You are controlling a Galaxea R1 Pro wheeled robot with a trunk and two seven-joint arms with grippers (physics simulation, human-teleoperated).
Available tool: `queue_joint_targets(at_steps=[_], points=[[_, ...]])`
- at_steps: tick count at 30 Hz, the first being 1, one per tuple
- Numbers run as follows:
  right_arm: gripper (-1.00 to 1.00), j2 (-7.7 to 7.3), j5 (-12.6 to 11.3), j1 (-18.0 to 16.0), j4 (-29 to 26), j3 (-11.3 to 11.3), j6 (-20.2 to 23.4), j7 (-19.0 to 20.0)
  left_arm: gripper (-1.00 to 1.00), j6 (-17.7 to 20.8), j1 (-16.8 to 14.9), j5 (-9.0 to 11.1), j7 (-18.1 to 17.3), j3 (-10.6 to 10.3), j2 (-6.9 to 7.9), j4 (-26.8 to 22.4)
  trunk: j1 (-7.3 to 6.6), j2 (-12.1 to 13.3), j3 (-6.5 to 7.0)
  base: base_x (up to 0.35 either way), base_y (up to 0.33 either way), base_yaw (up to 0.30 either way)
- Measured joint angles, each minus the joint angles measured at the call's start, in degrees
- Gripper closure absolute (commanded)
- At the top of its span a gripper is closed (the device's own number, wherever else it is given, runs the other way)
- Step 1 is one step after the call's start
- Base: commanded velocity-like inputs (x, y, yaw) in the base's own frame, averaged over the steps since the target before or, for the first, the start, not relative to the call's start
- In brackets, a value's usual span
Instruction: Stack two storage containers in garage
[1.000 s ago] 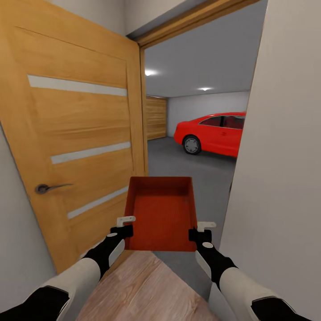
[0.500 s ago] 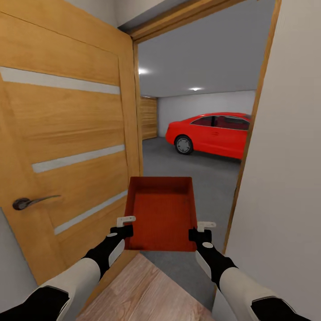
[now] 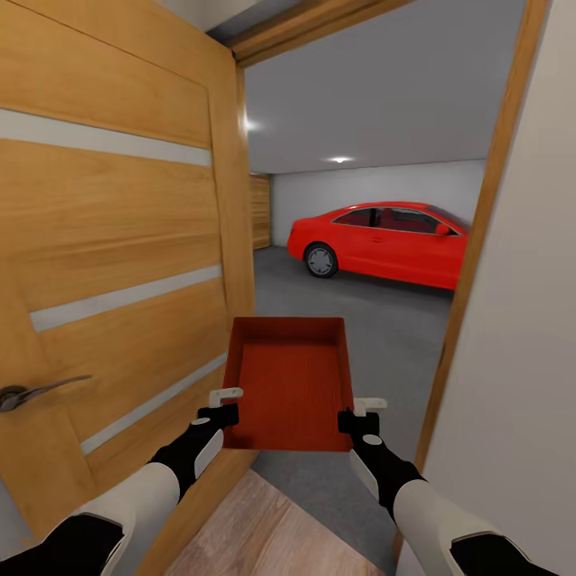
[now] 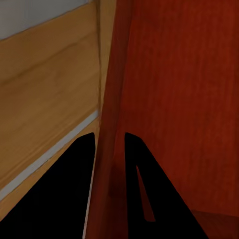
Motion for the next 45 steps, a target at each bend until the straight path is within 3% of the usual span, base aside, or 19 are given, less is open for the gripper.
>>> queue_joint_targets(at_steps=[45], points=[[1.00,-0.02,0.1,0.0,0.0,-0.2,0.0,0.1,1.00,-0.1,0.0,0.1,0.1,-0.1,-0.03,0.1,0.00,0.0,0.00,0.244,0.228,-0.285]])
